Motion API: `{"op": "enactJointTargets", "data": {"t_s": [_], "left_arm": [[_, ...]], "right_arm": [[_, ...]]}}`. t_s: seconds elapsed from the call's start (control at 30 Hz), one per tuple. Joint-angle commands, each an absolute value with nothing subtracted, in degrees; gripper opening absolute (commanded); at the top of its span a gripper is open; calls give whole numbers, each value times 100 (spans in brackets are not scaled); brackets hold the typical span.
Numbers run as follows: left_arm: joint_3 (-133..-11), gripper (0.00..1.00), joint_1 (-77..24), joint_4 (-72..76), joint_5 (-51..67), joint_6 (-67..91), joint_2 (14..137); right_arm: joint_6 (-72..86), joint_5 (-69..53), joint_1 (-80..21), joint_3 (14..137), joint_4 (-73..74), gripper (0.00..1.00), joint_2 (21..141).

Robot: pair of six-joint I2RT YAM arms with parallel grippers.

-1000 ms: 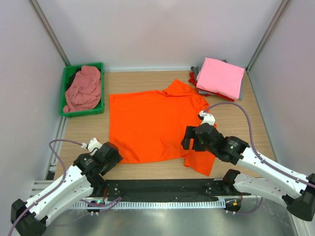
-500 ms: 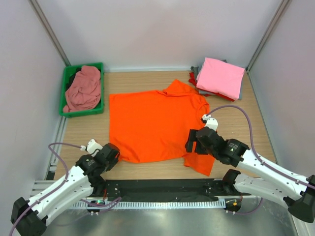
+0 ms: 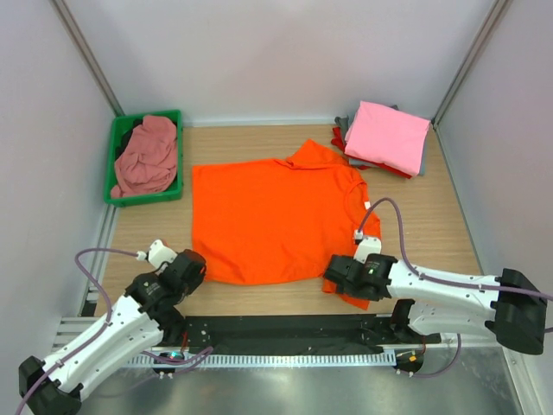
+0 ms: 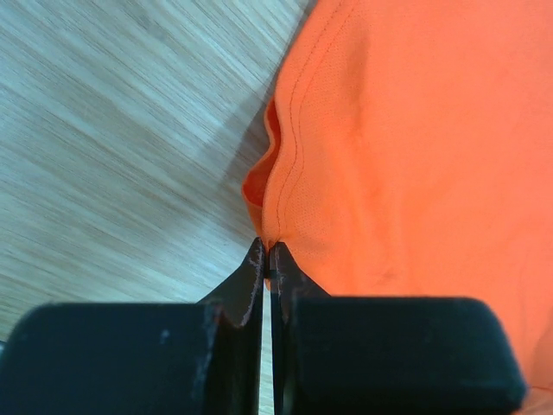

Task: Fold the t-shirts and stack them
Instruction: Fold the tshirt

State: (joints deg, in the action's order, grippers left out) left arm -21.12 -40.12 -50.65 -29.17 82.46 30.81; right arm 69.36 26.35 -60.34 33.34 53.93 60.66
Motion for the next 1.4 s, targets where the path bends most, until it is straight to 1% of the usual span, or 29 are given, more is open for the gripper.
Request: {"op": "enactJointTargets", "data": {"t_s": [0.0,0.07,0.13,0.23,0.3,0.43,0.5,0.73,0.83,0.87,0.93,0.97,1.03,1.07,1.13,1.17,1.2,1.37], "left_arm": [[-2259,0,-4017,-5159,-3305,8060,2997],[-2303,0,-4025,-5107,-3357,7885,2979],[-2381,0,-4025,-5080,-3401,7770,2979],[-2443,0,-4017,-5001,-3428,7577,2979],[-2470,0,-4017,-4975,-3436,7445,2971],[-2505,0,-4025,-5018,-3472,7278,2857],[-2514,0,-4025,-5019,-3489,7242,2804],[-2513,0,-4025,-5071,-3489,7242,2681],[-2514,0,-4017,-5115,-3489,7242,2672],[-2522,0,-4025,-5107,-3481,7242,2672],[-2522,0,-4017,-5115,-3472,7242,2672],[-2531,0,-4025,-5124,-3480,7242,2681],[-2549,0,-4025,-5150,-3463,7251,2681],[-2575,0,-4017,-5159,-3454,7251,2681],[-2654,0,-4025,-5238,-3445,7251,2689],[-2689,0,-4025,-5282,-3437,7260,2698],[-2785,0,-4017,-5395,-3428,7303,2698],[-3006,0,-4017,-5581,-3217,7383,2540]], "right_arm": [[8208,2883,-6546,3322,5870,63,6020],[8566,2830,-6793,3375,5941,60,6108],[8875,2743,-7187,3454,6107,60,6266],[9333,2628,-7514,3393,6118,61,6504],[9421,2540,-7523,3253,5890,61,6460],[9580,2601,-7515,3094,5915,61,6258],[9554,2601,-7523,3050,5845,63,6240],[9327,2690,-7339,3033,5652,64,6722],[9202,2566,-7242,2918,5344,59,6899],[9150,2540,-7251,2918,5318,53,6917],[9115,2540,-7242,2918,5239,45,6926],[9106,2531,-7242,2918,5230,35,6874],[9088,2549,-7242,2953,5299,26,6821],[9079,2584,-7242,2979,5439,17,6751],[9079,2654,-7251,3075,5598,11,6645],[9070,2672,-7251,3120,5668,4,6584],[9079,2698,-7251,3155,5826,1,6392],[9114,2847,-7251,3348,6117,1,5775]]}}
